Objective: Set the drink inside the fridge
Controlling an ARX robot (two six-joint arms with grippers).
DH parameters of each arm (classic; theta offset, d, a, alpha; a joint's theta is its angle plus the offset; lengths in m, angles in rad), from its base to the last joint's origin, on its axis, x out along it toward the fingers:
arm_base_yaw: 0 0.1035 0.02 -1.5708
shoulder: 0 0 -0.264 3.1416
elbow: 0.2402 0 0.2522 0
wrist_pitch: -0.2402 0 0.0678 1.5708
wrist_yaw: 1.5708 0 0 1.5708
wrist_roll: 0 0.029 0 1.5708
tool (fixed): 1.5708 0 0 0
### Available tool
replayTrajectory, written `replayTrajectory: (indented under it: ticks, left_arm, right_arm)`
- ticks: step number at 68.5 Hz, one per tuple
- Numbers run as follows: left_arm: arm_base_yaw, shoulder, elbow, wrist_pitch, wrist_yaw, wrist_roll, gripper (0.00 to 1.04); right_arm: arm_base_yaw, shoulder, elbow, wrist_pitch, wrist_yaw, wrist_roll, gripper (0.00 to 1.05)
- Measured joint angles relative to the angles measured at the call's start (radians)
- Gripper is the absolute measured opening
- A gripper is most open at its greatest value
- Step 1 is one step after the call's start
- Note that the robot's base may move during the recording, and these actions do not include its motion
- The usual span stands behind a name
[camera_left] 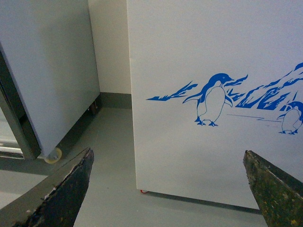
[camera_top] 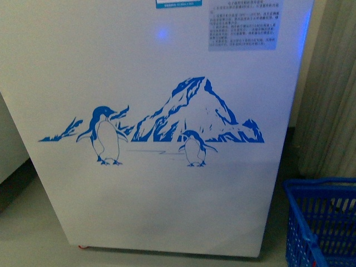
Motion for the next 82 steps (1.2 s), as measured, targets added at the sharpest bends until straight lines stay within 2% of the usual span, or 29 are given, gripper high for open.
replayTrajectory:
  ticks: [22, 34, 56, 61, 64, 74, 82]
  left_arm:
    - [0.000, 0.000, 0.000, 0.000, 0.000, 0.000, 0.97]
    - [0.000, 0.000, 0.000, 0.000, 0.000, 0.000, 0.97]
    - [0.000, 0.000, 0.000, 0.000, 0.000, 0.000, 0.97]
    - [0.000, 0.000, 0.000, 0.000, 0.000, 0.000, 0.97]
    - [0.000, 0.000, 0.000, 0.000, 0.000, 0.000, 0.97]
    - [0.000, 0.000, 0.000, 0.000, 0.000, 0.000, 0.97]
    - [0.000, 0.000, 0.000, 0.000, 0.000, 0.000, 0.97]
  right_arm:
    - [0.068, 0.408, 0.321, -0.037, -0.026, 0.064, 0.97]
    - [0.086, 0.521, 0.462, -0.085, 0.008, 0.089, 0.97]
    - [0.095, 0.661, 0.649, -0.193, -0.003, 0.140, 0.97]
    - [0.095, 0.676, 0.661, -0.205, 0.004, 0.140, 0.91]
    - [0.093, 0.687, 0.662, -0.206, 0.007, 0.136, 0.81]
    - [0.075, 0.678, 0.633, -0.191, -0.014, 0.130, 0.61]
    - [0.064, 0.640, 0.579, -0.167, -0.035, 0.138, 0.50]
